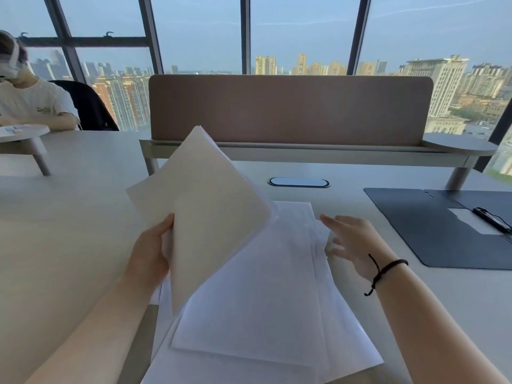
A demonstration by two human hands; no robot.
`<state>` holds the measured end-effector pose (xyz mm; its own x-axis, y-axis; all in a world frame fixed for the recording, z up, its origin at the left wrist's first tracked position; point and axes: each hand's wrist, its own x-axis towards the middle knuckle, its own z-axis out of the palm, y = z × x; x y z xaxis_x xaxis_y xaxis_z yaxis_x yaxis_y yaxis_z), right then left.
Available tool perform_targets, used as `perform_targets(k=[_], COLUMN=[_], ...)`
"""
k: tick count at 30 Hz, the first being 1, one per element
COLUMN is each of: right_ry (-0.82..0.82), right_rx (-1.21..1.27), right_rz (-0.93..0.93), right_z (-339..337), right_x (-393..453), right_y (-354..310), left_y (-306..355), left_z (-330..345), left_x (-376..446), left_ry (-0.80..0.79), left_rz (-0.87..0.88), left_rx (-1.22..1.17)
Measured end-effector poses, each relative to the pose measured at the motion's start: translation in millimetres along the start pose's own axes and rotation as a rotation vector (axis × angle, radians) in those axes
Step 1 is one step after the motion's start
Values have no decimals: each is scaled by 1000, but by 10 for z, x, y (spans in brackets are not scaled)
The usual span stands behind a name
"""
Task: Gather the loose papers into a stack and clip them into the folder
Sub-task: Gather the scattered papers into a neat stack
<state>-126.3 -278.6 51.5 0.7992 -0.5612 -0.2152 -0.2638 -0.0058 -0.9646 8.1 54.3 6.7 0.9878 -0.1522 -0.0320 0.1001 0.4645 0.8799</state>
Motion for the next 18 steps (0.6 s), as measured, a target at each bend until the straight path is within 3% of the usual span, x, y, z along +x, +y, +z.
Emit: perform_targets(k=[5, 11, 14, 18], right_ry=[-152, -325, -424, -430], right_rx=[228, 261, 56, -236], right_rz=[171, 164, 100, 0], right_z=[79, 356, 483, 462], right_x=[-116, -250, -274, -247], right_y=[-3, 140, 232, 243], left_y=[-20, -15, -28, 2], left_z=[58, 146, 147, 139], left_x=[-74, -105, -109, -108], left_ry=[1, 68, 67, 57], left_rz=[-49, -2, -10, -29], left_rx=[-7, 13, 8, 21])
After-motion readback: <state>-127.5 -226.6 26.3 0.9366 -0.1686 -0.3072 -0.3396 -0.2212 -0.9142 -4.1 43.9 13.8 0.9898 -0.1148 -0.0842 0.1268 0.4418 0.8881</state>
